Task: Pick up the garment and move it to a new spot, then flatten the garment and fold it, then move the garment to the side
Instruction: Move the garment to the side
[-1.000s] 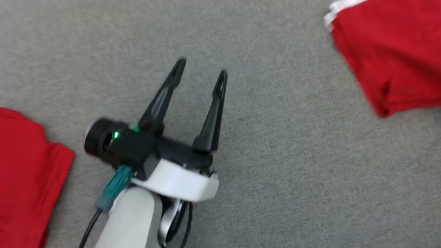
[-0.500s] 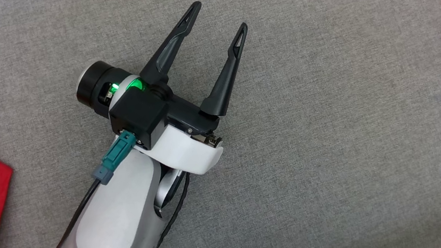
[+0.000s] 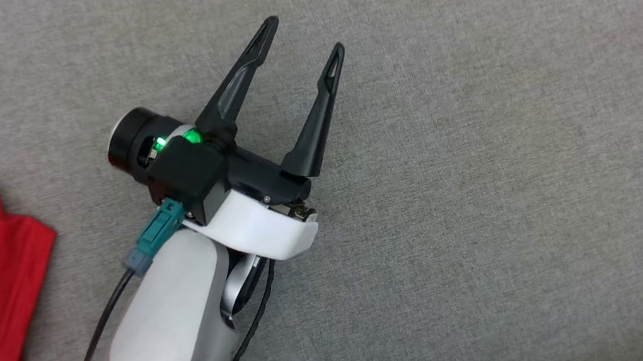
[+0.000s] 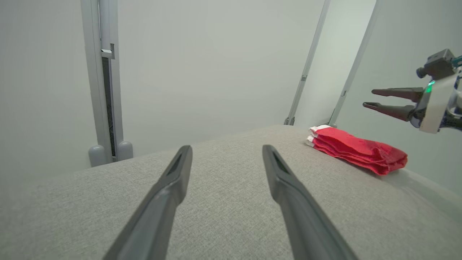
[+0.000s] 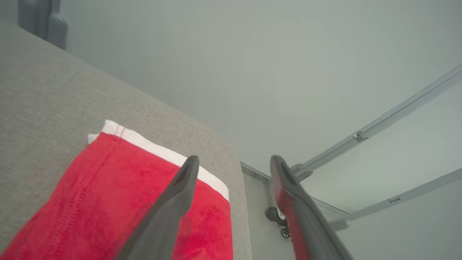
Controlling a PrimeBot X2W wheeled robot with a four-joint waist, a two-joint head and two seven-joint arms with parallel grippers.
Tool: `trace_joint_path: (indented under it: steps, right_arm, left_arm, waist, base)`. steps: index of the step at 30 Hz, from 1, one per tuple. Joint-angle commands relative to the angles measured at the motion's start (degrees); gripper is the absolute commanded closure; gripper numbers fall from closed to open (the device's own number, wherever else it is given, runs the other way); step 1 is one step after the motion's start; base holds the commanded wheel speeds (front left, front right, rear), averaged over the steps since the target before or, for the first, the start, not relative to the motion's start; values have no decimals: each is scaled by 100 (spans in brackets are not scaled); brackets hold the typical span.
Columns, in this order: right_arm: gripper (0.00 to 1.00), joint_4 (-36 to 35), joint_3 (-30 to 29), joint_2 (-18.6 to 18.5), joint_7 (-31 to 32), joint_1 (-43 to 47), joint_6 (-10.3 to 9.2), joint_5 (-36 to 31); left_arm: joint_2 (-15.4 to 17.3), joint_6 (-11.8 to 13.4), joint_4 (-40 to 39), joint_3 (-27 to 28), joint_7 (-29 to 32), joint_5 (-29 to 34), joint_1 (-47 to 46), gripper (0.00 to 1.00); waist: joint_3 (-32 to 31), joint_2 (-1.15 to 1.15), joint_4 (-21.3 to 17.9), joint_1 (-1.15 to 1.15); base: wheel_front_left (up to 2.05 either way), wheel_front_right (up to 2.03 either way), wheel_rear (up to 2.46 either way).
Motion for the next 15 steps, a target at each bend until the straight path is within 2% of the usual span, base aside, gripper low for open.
trace_joint_path:
  steps: [1,8,9,15]
  right_arm:
    - [0,-134,-146,147,-33,120,-10,-33]
    - [0,-973,-641,1033,-33,731,-10,-121]
    - [0,-973,-641,1033,-33,731,-10,-121]
    - [0,-1749,-801,1906,-32,1480,-9,181]
  left_arm:
    - [0,-9,6,75,-12,-33,122,0]
    - [-121,-9,1,458,-12,-90,711,0]
    - [-121,-9,1,458,-12,-90,711,0]
    - [-181,-9,-41,868,-12,-146,1299,0]
  waist:
    - [-252,0,116,0]
    - [-1041,0,414,0]
    - [-1041,0,414,0]
    - [-1707,0,772,0]
  base:
    - [0,0,0]
    - [0,0,0]
    - [0,0,0]
    - [0,0,0]
